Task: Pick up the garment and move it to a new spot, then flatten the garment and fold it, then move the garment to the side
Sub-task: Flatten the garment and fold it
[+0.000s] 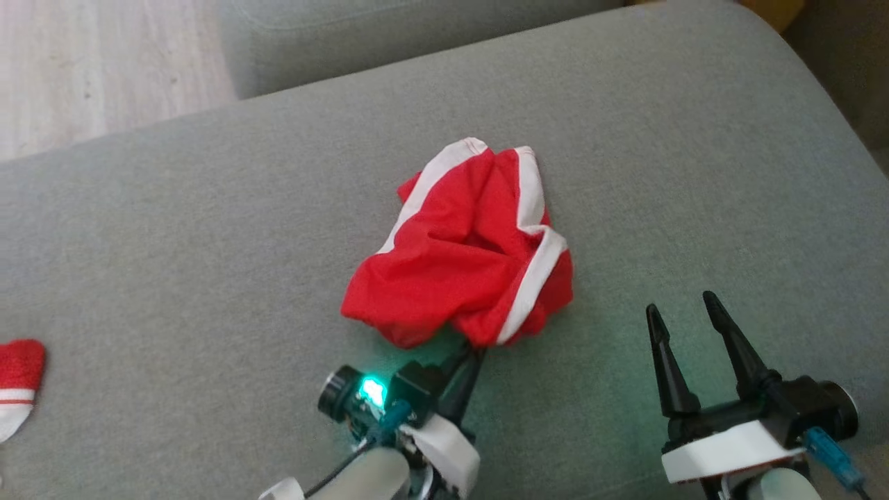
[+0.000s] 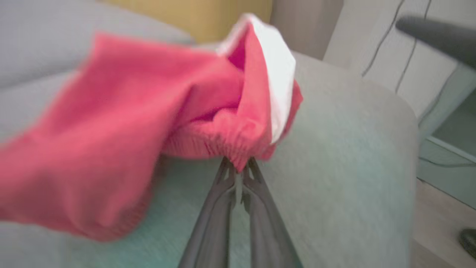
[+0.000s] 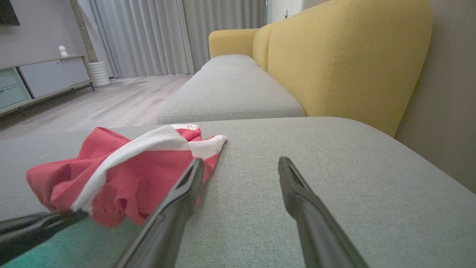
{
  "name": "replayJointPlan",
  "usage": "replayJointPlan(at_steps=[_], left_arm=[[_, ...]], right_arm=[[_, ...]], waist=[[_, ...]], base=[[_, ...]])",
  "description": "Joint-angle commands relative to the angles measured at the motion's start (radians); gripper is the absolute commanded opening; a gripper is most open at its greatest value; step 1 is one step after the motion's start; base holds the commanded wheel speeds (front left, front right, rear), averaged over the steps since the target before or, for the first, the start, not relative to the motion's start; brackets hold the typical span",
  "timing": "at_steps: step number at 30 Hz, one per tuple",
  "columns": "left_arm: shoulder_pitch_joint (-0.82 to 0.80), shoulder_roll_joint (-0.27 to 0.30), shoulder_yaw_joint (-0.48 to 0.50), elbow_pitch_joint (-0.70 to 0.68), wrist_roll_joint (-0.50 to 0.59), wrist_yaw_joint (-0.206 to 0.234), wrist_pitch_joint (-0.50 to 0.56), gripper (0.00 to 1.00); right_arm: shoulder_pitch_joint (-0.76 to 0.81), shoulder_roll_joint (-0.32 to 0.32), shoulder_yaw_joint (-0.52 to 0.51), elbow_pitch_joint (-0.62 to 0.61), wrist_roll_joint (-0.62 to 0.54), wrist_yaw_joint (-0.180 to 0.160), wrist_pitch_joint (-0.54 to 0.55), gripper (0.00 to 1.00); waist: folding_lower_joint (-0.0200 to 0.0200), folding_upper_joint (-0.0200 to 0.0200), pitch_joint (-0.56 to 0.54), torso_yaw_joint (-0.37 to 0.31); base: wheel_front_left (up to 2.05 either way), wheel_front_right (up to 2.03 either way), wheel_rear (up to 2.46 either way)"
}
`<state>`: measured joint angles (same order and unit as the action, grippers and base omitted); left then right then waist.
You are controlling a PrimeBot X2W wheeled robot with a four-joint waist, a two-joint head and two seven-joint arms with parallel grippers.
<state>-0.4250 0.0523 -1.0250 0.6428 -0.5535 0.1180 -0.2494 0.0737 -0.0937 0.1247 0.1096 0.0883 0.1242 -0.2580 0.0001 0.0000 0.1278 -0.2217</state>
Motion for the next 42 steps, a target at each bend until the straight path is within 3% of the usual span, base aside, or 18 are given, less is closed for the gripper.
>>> replayJointPlan(at_steps=[1,6,14,21,25,32,42], left_arm=[[-0.028,-0.002,0.065,-0.054,0.038,0.014,-0.012,0.0],[0.012,0.026,0.184,-0.16,0.151,0.021,-0.012,0.0],[0.071,0.158,0.344,-0.35,0.262,0.027,-0.012,0.0],[0.113,0.256,0.445,-0.407,0.268,0.038,-0.012,0.0],[0.119,0.301,0.485,-0.394,0.258,0.02,-0.012,0.0],[0.083,0.322,0.507,-0.355,0.272,0.006,-0.012,0.0],[0.031,0.318,0.505,-0.309,0.289,-0.014,-0.012,0.0]], right_arm=[[-0.017,-0.015,0.017,-0.027,0.004,0.007,-0.004,1.0],[0.007,-0.004,0.007,-0.026,0.003,0.007,-0.004,1.0],[0.042,0.011,0.003,-0.028,0.0,0.007,-0.004,1.0],[0.059,0.005,0.007,-0.017,0.004,0.007,-0.004,1.0],[0.059,-0.004,0.026,0.007,0.012,0.007,-0.004,1.0],[0.019,-0.031,0.101,0.098,0.029,0.007,-0.004,1.0],[-0.171,-0.036,0.142,0.314,-0.031,0.007,-0.004,1.0]], waist=[[-0.0001,0.0,-0.02,0.017],[-0.0001,0.0,-0.059,0.053],[-0.0001,0.0,-0.095,0.114],[-0.0001,0.0,-0.106,0.161],[-0.0001,0.0,-0.095,0.194],[-0.0001,0.0,-0.068,0.245],[-0.0001,0.0,-0.024,0.302]], base=[[0.0,0.0,0.0],[0.0,0.0,0.0],[0.0,0.0,0.0],[0.0,0.0,0.0],[0.0,0.0,0.0],[0.0,0.0,0.0],[0.0,0.0,0.0]])
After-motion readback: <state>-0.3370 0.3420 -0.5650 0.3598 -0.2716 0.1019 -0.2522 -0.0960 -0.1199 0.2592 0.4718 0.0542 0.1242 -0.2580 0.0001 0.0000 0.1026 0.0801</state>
